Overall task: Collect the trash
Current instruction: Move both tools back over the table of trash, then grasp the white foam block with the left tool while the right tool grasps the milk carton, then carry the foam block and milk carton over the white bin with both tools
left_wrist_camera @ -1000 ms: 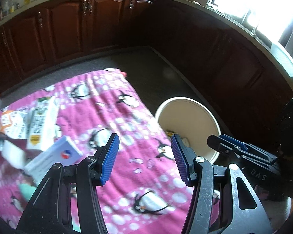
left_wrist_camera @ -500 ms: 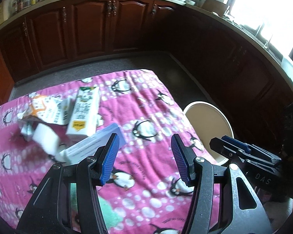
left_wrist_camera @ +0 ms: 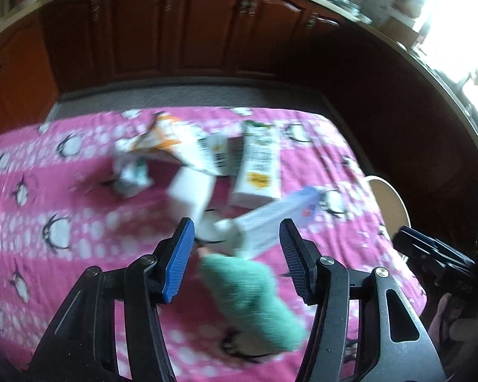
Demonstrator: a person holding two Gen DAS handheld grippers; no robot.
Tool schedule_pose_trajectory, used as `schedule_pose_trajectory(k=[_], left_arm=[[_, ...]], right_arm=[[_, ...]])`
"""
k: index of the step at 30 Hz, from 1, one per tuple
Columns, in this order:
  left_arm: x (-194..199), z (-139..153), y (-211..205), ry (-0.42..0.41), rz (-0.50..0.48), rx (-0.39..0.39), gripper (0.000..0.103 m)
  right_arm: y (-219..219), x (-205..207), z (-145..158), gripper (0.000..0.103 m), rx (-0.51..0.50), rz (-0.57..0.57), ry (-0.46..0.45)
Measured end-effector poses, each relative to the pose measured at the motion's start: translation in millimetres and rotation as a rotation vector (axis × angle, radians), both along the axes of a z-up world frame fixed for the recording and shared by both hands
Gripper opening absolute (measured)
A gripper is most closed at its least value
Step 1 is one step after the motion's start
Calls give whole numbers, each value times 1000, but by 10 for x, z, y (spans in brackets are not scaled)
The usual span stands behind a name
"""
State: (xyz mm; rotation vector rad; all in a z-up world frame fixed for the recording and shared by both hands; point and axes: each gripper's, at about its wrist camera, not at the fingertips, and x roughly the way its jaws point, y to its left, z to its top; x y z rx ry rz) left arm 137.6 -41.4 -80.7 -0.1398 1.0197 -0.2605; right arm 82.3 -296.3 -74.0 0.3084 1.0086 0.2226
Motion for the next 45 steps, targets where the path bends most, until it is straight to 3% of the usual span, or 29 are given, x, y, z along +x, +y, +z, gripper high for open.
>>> schedule_pose_trajectory(k=[1,6,17,18,21,29,35,41,45], left_arm=[[26,-23,73,8,12,-3,60],[168,-142,259,33,33,-9,61],[515,-466,70,59,22,52,60],[538,-486,64,62,25,49,57],[598,-553,74,85,27,48,29],[509,-404,354,60,41,13,25],[420,-327,493,41,53,44,25],[364,-362,576,54,71,28,25],[282,-371,580,56,60,31,25]], right_arm=[[39,32,-18,54,3,9,3],[255,268,-168,58,3,85,36],[459,600,-298,60,-5,112,70],[459,626,-284,60,-4,111,70],[526,740,-269,60,-1,119,68],[733,1199,-424,61,3,112,98],[1047,1568,-627,62,-40,103,155],[1316,1798,-886,66,-184,89,232],[1224,1757,-882,61,-96,71,215]])
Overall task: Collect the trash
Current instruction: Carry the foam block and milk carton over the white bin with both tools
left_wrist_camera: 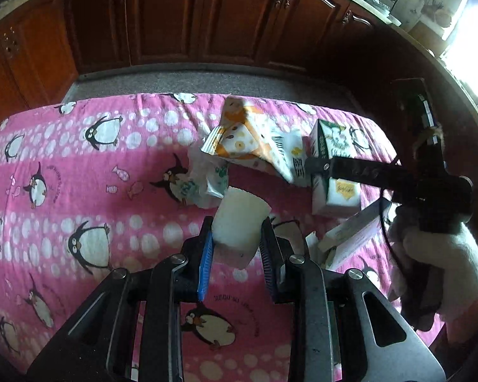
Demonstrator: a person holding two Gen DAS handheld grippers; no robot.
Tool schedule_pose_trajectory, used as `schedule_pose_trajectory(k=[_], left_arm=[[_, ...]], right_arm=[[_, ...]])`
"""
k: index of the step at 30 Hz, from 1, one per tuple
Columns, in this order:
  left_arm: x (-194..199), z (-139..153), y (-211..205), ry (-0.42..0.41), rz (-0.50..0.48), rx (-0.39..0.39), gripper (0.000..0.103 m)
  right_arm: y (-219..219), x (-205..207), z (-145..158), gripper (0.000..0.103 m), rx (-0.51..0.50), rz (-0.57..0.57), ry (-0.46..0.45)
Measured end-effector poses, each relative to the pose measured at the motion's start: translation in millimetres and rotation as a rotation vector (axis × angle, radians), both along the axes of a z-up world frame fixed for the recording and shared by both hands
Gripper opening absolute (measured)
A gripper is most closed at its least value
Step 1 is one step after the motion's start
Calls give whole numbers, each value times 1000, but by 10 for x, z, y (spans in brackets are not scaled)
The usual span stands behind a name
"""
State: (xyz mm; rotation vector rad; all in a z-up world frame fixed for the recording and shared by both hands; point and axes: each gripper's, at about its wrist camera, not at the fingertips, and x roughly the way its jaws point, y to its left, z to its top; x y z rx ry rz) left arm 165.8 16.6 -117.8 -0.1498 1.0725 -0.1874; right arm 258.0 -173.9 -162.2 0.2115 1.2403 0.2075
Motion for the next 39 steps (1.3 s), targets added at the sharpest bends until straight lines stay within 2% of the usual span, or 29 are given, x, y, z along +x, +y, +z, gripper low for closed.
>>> schedule_pose_trajectory(k=[6,10,15,27,39], left_arm=[[-97,115,53,-11,-4,-37,25],[-177,225,30,-25,-17,-42,25],[-314,424,-151,-56,-53,-32,25],[-537,686,-1046,-107,-209,-23,25],[-673,721,-1979,-119,-375,-29,25]], right_arm=[[-207,-237,389,60,125,14,-80],[-338,-436,657,60,177,35,-133],[-626,-766,815,60,214,36,-162],[-1309,-1495,1034,59,202,-66,-203],[-2207,-1955,1107,59,149,-231,-212]])
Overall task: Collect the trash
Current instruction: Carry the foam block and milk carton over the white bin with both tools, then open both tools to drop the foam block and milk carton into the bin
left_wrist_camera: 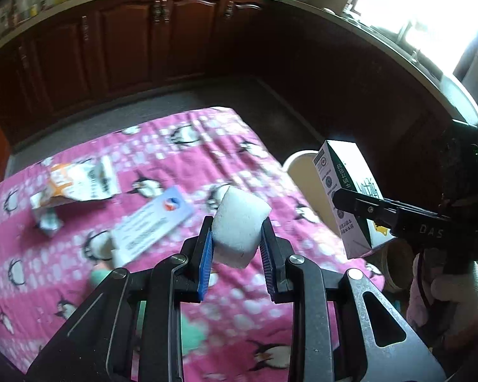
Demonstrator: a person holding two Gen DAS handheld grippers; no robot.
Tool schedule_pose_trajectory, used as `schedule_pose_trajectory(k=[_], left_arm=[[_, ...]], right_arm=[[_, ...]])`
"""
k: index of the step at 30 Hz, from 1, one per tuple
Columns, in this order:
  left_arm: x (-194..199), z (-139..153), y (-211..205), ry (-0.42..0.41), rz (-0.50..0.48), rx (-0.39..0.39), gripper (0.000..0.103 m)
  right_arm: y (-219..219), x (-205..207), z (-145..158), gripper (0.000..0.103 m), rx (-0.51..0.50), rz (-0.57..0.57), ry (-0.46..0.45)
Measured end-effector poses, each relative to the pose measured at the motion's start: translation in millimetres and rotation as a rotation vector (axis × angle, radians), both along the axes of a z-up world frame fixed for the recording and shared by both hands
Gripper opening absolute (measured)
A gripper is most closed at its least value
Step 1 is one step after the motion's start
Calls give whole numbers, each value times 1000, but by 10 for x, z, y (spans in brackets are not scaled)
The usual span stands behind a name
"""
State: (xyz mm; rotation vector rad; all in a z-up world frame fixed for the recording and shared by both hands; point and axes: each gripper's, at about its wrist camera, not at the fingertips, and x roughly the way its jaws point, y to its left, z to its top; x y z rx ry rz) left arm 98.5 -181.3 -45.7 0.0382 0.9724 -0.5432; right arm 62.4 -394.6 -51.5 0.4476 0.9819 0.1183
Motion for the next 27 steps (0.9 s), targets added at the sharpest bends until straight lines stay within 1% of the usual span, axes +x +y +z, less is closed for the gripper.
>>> schedule_pose_trajectory(k=[10,17,19,20,21,24,27], left_arm=[[51,-100,-657,33,-104,-1,25],[75,-222,-998,67,-152,-10,25],[102,-266,-1071,82,-158,-10,25],[117,-294,-1115,92,-160,-11,25],[130,-318,-1150,99,-163,-12,25],[168,-380,-1252,112,-168,-11,25],[191,-434,-1335,127,-173,-12,25]], right_arm=[[-620,-232,-85,58,-14,-125,30],[-970,-343,-209,56,-8,-193,59],[-1045,-346,-276,53,-9,-205,72],[-1094,-342,-330,44,-5,-212,82],[-1120,-336,-366,41,-2,-217,89],[-1248,-293,-548,40,-23,-250,125],[-1384,-305,-699,40,1,-290,151]])
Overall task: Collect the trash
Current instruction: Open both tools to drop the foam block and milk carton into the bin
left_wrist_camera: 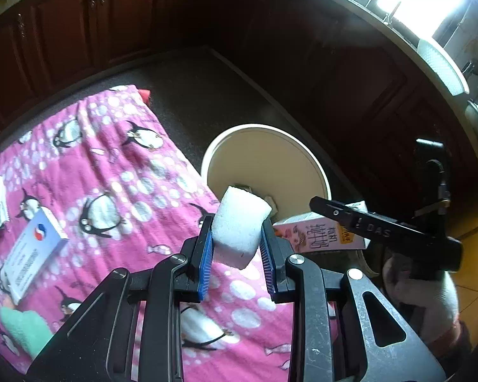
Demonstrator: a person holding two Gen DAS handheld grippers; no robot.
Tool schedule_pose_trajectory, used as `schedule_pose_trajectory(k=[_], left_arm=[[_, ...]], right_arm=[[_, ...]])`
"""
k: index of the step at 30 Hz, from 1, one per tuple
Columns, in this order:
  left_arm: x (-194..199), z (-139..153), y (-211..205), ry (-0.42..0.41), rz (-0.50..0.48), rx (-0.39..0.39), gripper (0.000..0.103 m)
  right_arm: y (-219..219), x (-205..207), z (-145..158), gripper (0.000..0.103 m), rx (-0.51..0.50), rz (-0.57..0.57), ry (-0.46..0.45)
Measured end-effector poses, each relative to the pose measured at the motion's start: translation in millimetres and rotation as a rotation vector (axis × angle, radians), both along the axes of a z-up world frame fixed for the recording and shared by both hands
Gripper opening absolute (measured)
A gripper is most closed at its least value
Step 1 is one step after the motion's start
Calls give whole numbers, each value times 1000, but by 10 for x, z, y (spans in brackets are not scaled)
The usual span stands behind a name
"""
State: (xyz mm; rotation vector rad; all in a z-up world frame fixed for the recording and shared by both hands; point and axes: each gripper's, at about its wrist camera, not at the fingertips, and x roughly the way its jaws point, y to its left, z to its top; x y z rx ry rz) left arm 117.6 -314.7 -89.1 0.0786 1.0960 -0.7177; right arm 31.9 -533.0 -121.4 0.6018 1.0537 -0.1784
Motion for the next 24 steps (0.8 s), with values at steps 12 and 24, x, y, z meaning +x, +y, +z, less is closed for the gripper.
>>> schedule_pose_trajectory(k=[12,24], left_arm=[[173,-172,-364,52,-14,-14,28],[179,-346,-446,75,-24,5,44]], right_arm=[[-270,97,-243,49,-14,-62,15],[-309,-32,-263,53,17,-82,27]])
